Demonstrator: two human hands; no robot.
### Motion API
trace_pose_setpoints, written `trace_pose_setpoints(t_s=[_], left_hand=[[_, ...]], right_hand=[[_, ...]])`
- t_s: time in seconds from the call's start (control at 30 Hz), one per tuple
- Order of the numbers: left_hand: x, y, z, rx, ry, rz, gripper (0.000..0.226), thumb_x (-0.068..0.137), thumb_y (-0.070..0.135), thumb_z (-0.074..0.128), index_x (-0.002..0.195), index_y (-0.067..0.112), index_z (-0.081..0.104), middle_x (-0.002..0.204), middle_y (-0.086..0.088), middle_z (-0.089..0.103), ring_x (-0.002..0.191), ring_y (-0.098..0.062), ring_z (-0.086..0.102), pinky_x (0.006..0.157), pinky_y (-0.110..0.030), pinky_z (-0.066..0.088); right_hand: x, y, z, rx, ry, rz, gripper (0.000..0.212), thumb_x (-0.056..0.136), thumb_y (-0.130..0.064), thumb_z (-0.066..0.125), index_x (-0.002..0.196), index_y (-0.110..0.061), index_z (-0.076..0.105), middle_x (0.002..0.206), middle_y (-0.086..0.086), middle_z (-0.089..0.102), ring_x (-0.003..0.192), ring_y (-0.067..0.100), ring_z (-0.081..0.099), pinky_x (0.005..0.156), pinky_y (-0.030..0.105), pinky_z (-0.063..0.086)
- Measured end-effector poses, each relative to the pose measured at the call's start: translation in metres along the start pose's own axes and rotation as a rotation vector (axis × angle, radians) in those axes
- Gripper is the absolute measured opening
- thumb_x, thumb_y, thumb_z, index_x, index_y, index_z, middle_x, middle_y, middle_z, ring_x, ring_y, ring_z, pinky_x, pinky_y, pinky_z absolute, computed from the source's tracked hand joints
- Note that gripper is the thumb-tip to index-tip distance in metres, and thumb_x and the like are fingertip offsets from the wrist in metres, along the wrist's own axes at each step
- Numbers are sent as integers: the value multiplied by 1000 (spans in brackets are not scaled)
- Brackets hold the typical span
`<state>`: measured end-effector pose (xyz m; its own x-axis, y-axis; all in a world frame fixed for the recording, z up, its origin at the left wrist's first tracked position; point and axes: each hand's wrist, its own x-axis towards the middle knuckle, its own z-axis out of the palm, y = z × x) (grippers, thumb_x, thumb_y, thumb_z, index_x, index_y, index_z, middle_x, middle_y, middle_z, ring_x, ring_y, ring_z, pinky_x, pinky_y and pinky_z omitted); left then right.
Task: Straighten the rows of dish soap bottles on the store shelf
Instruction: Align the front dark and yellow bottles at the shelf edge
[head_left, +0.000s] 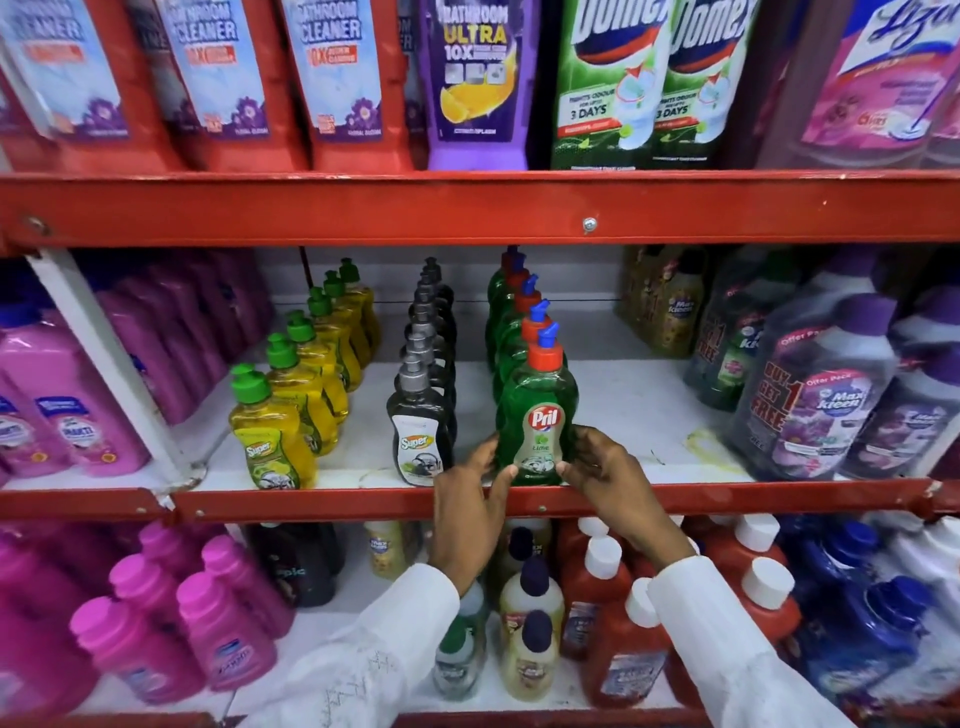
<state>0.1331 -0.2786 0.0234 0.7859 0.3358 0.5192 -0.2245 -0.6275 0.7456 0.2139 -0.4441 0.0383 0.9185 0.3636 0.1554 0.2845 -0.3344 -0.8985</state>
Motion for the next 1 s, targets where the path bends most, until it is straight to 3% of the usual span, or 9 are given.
trace_pose_setpoints(t_s=[0.07, 0.2, 0.23, 0.33, 0.4, 0.5, 0.63, 0.8, 1.0], left_hand=[[-4, 2, -8, -1, 13, -10, 38, 93, 22, 65, 131, 21, 60, 121, 1, 72, 105, -6, 67, 95, -33, 55], [-18, 0, -45, -45, 247, 18, 24, 88, 5, 68, 104, 22, 71, 105, 4, 72, 94, -1, 66, 84, -17, 54], [-17, -5, -57, -61, 321, 28, 24, 86, 0, 67, 98, 20, 70, 103, 1, 68, 92, -5, 65, 82, -19, 54], [1, -30, -80, -69, 420, -22, 26, 80, 4, 62, 103, 15, 59, 109, -7, 55, 94, -17, 62, 82, -32, 56], [14, -46, -85, -22, 316, -112, 42, 77, 8, 63, 117, 13, 51, 119, -9, 53, 105, -26, 59, 87, -39, 55], [26, -57, -88, 39, 89, -159, 56, 75, 0, 68, 126, 8, 48, 124, -14, 60, 110, -26, 61, 94, -43, 54], [34, -63, -94, 18, -86, -182, 42, 75, 11, 69, 116, 18, 60, 107, -3, 75, 93, -15, 71, 86, -41, 59], [31, -65, -100, -30, -77, -143, 37, 74, 11, 78, 109, 18, 65, 100, 1, 77, 84, -3, 71, 80, -34, 62], [31, -70, -104, -72, -105, -143, 39, 73, 12, 82, 109, 14, 67, 98, -1, 77, 82, -1, 71, 77, -27, 61]], right_hand=[[-8, -7, 4, 119, 53, 30, 57, 84, -7, 74, 137, -11, 52, 130, 2, 65, 118, 15, 63, 105, 34, 49], [-45, -28, 30, 173, 607, -17, 39, 83, -1, 71, 116, -20, 66, 110, 5, 73, 89, 13, 69, 80, 15, 54], [-53, -36, 43, 153, 653, -64, 33, 84, -2, 70, 110, -22, 69, 103, 3, 75, 87, 12, 71, 78, 13, 54], [-56, -57, 89, -20, 421, -214, 31, 87, -9, 70, 114, -23, 72, 110, -5, 75, 96, 8, 71, 88, 17, 54], [-43, -65, 113, -180, 274, -269, 39, 88, -9, 66, 126, -19, 66, 123, -5, 70, 107, 4, 65, 99, 11, 44], [-23, -72, 127, -239, 167, -231, 47, 91, -5, 61, 135, -17, 57, 127, -5, 66, 112, 3, 59, 95, -5, 29], [-8, -65, 125, -311, 107, -176, 42, 91, -8, 62, 132, -15, 60, 123, 5, 72, 110, 20, 69, 90, 7, 38], [-1, -58, 121, -340, 75, -151, 40, 93, -7, 60, 132, -16, 60, 125, 3, 71, 114, 19, 67, 95, 12, 39], [1, -55, 121, -306, 65, -110, 38, 94, -8, 60, 131, -16, 60, 126, 2, 71, 115, 16, 65, 99, 18, 43]])
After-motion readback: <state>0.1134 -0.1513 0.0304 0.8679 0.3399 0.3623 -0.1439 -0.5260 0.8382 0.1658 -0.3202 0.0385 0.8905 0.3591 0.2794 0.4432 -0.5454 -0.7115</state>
